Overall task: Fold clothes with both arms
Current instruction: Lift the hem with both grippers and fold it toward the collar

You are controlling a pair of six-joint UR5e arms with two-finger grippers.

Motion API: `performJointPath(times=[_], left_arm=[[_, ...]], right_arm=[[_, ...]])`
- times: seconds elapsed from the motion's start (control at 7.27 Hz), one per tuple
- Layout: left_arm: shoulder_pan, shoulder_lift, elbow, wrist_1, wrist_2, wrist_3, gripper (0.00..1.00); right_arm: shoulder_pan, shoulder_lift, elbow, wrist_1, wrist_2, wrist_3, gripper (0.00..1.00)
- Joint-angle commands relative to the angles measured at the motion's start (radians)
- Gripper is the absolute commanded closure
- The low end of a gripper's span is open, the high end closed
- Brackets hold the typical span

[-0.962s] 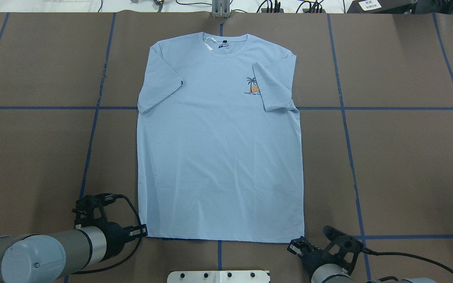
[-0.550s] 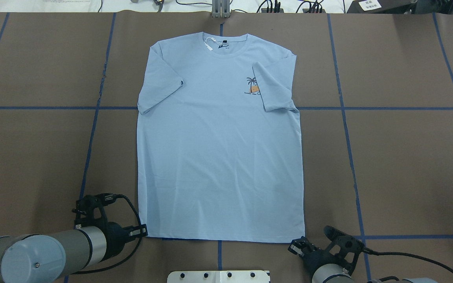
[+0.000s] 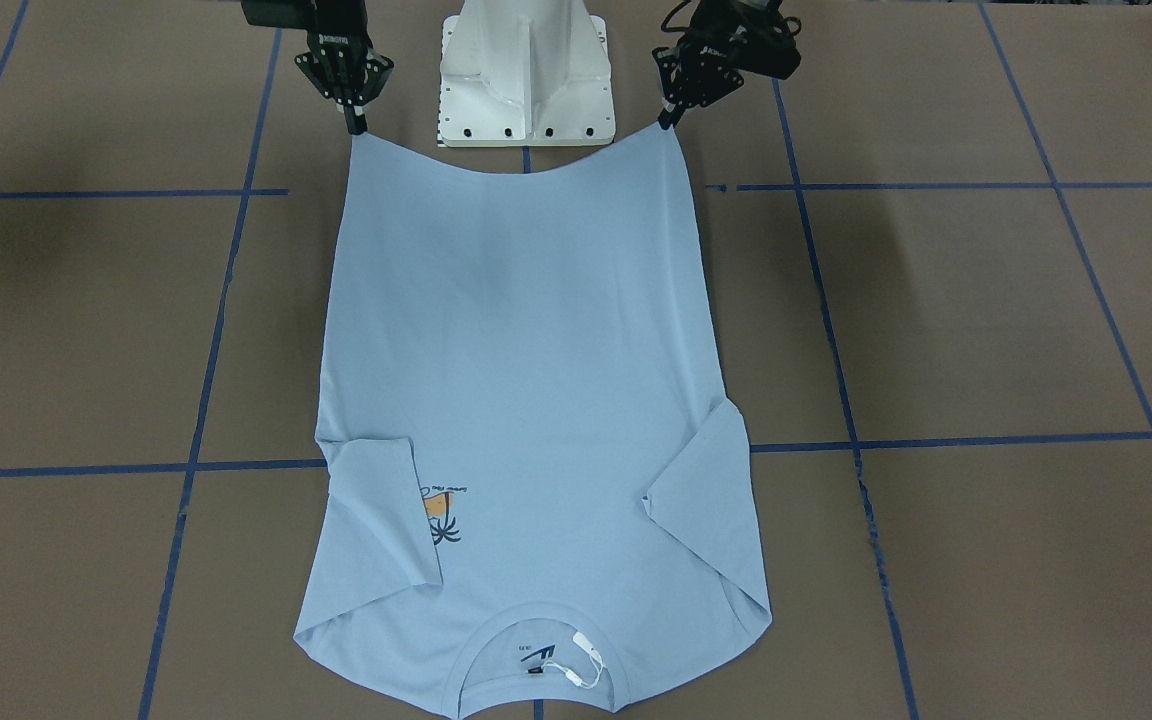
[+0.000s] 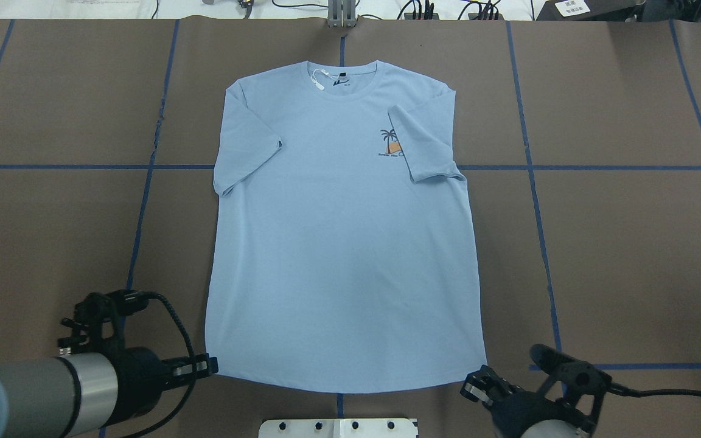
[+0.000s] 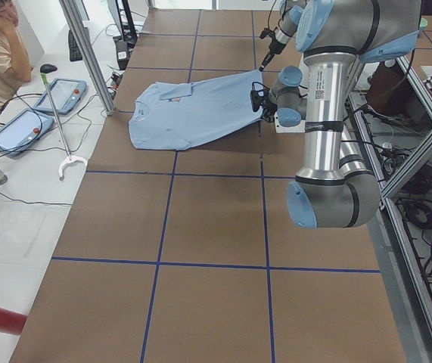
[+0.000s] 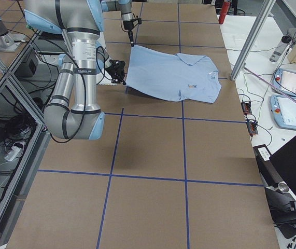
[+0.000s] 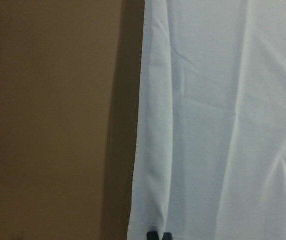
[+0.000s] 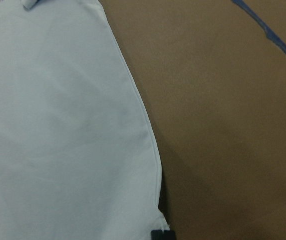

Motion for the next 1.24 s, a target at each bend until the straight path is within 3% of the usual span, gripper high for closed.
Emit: performJointPath(times=[0.0,0.27,0.55,0.69,0.82,1.1], left_arm=[[-0.013,-0.018,-0.337,0.341,-0.144,0.000,1.00],[-0.076,-0.051,-0.323,0.359,-0.178,0.080,1.00],[-0.241,-0.121,-0.264,0.403,-0.186,0.279,1.00],[-0.372,-0.179,-0.210,0.437,-0.289,0.380,1.00],[-0.486,-0.259,-0.146,0.494,-0.350,0.458,1.00],[-0.573,-0.324,-0.006,0.513,-0.347,0.549,1.00]], right_arm=[[-0.040,0.038,0.225,-0.203,0.040,-0.001,1.00],[0.051,0.087,0.218,-0.210,0.093,-0.100,1.00],[0.297,0.191,0.178,-0.211,0.293,-0.287,1.00],[0.418,0.258,0.135,-0.211,0.383,-0.361,1.00],[0.503,0.309,0.070,-0.211,0.415,-0.405,1.00],[0.630,0.415,-0.117,-0.196,0.438,-0.505,1.00]])
